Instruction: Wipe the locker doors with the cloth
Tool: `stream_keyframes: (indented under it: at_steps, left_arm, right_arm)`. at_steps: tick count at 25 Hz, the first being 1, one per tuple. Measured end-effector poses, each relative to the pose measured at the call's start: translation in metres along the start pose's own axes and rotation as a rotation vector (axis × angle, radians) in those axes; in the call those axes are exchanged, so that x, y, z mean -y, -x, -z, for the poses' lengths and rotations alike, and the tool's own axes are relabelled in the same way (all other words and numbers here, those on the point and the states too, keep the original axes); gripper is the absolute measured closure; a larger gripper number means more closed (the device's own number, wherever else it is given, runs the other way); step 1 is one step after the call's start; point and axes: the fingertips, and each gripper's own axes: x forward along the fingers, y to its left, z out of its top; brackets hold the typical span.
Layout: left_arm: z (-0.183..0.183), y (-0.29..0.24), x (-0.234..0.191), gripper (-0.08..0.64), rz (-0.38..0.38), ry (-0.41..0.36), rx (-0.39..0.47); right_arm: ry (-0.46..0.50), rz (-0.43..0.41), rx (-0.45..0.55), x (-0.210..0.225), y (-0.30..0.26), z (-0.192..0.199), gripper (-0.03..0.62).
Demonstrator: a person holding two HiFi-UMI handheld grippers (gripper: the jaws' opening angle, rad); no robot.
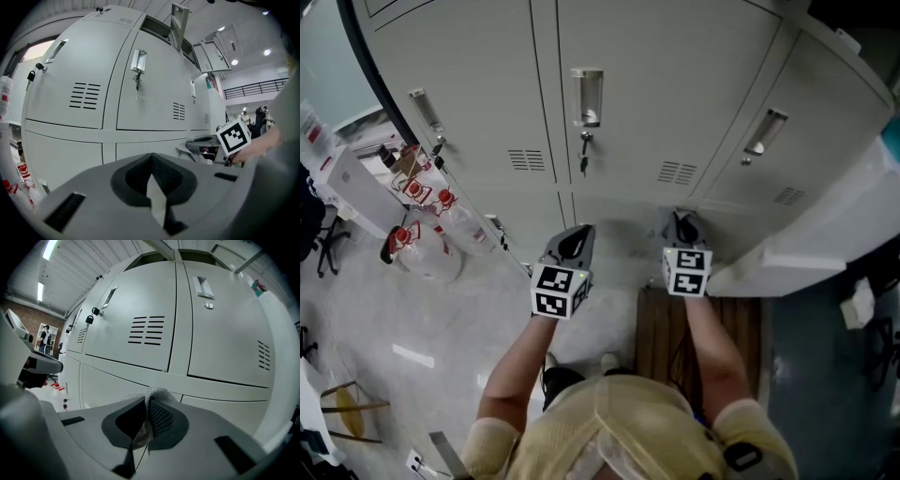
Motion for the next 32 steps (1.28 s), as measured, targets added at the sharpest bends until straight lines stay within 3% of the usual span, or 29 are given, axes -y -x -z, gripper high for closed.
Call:
stream_keyframes:
  at_steps: [7,22,32]
  left_arm:
    - [0.009,0.019,-0.025,0.558,-0.058,0.025,0.007]
    - [0.056,0.094,-0.096,0.558,-0.292,0.064,-0.063]
    - [0.075,0.129,-0.129,0.558,-0.397,0.113,-0.088]
  right_arm:
    - [0.004,-0.056,0.031,-0.022,0.014,-0.003,0.588]
    - [0.016,-0.340,0.030,-0.169,0.002,-0.007,0.588]
    - [0.047,-0.388,0.003,-0.216,-0.031,0.001,0.588]
